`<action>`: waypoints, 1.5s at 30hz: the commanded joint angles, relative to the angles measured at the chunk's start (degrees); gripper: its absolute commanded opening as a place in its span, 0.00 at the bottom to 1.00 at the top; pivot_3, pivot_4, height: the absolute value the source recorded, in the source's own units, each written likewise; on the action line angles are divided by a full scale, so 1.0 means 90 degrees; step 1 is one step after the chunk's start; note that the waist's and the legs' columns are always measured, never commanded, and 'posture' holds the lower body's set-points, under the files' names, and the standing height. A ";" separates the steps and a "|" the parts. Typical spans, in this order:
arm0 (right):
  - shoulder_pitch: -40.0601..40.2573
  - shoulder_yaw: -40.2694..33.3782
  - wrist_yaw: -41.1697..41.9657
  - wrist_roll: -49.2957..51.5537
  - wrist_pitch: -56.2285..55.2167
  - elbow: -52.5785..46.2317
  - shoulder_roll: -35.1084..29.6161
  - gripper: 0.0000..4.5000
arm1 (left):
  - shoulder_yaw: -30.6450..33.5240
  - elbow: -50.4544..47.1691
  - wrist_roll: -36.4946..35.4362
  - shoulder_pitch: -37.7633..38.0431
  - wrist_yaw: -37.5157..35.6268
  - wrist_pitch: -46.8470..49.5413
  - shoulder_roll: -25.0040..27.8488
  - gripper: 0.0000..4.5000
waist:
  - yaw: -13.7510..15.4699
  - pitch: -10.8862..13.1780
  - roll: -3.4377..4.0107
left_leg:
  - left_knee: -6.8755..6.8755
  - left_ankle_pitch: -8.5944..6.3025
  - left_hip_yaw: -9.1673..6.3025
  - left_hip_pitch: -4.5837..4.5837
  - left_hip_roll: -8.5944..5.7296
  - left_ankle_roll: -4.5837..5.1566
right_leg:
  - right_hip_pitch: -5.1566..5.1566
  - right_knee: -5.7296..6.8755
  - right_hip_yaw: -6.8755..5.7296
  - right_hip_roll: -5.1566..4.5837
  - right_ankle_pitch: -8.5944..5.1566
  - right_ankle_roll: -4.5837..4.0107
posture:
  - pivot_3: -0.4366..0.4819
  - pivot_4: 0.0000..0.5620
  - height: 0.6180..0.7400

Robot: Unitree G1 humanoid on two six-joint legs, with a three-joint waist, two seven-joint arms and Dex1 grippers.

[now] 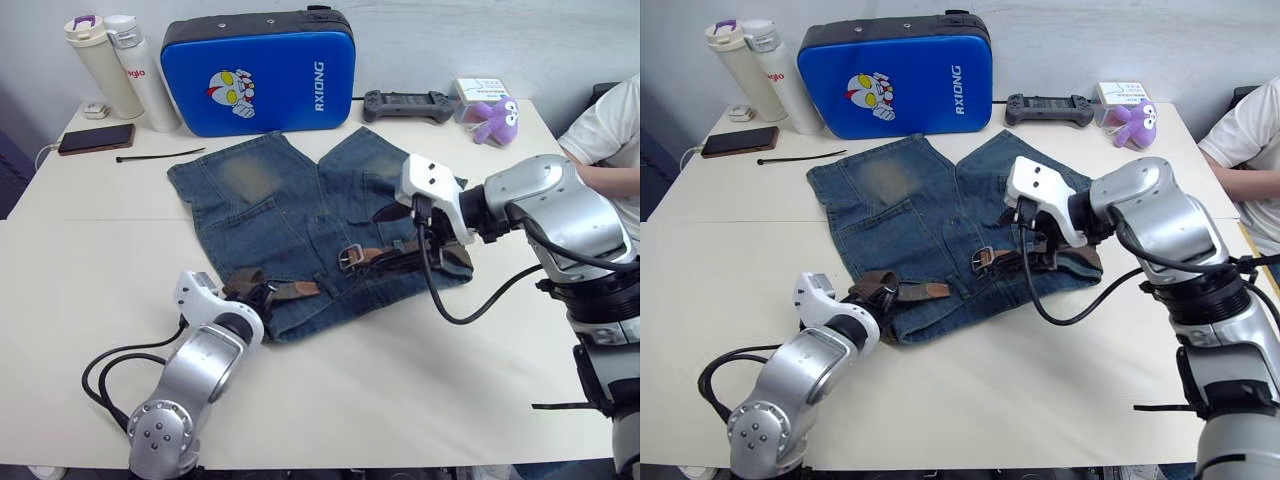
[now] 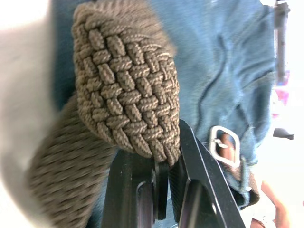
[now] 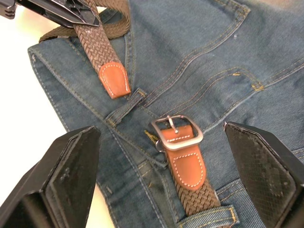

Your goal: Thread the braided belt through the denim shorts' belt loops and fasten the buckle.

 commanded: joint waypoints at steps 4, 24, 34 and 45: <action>-0.0195 -0.0037 -0.0043 0.0015 0.0056 -0.0147 -0.0068 0.99 | -0.0136 0.0507 0.0373 -0.0162 -0.0534 0.0064 -0.0371 0.00 | 0.0037 0.0000 0.0000 | 0.0005 0.0000 0.0001 -0.0001 0.0000 0.0000 | 0.0000 0.0001 0.0000 0.0000 0.0000 0.0000 | 0.48 0.27 1.00; -0.0065 -0.0065 0.0060 0.0299 0.0578 -0.0669 -0.0334 0.99 | -0.0197 0.1832 0.0443 -0.0541 -0.1460 0.0480 -0.1593 0.00 | 0.0083 0.0002 -0.0003 | 0.0026 -0.0003 -0.0002 -0.0005 -0.0002 0.0005 | 0.0003 0.0008 -0.0003 0.0000 0.0003 0.0005 | 0.48 0.27 1.00; 0.0340 -0.0149 -0.0140 0.0458 0.0761 -0.1145 -0.0559 0.99 | -0.0204 0.2570 0.0189 -0.1562 -0.1863 0.1630 -0.1383 0.00 | 0.0085 0.0004 -0.0006 | 0.0040 -0.0006 -0.0008 -0.0007 -0.0005 0.0010 | 0.0010 0.0009 -0.0005 -0.0001 0.0007 0.0014 | 0.48 0.27 1.00; 0.1704 0.0069 -0.0372 -0.0428 -0.1026 -0.1745 -0.1211 1.00 | -0.0032 0.3043 -0.0145 -0.2187 -0.2258 0.2653 -0.0997 0.10 | 0.0081 0.0008 -0.0013 | 0.0045 -0.0005 -0.0008 -0.0009 -0.0006 0.0009 | 0.0010 0.0013 -0.0005 0.0000 0.0009 0.0017 | 0.48 0.27 1.00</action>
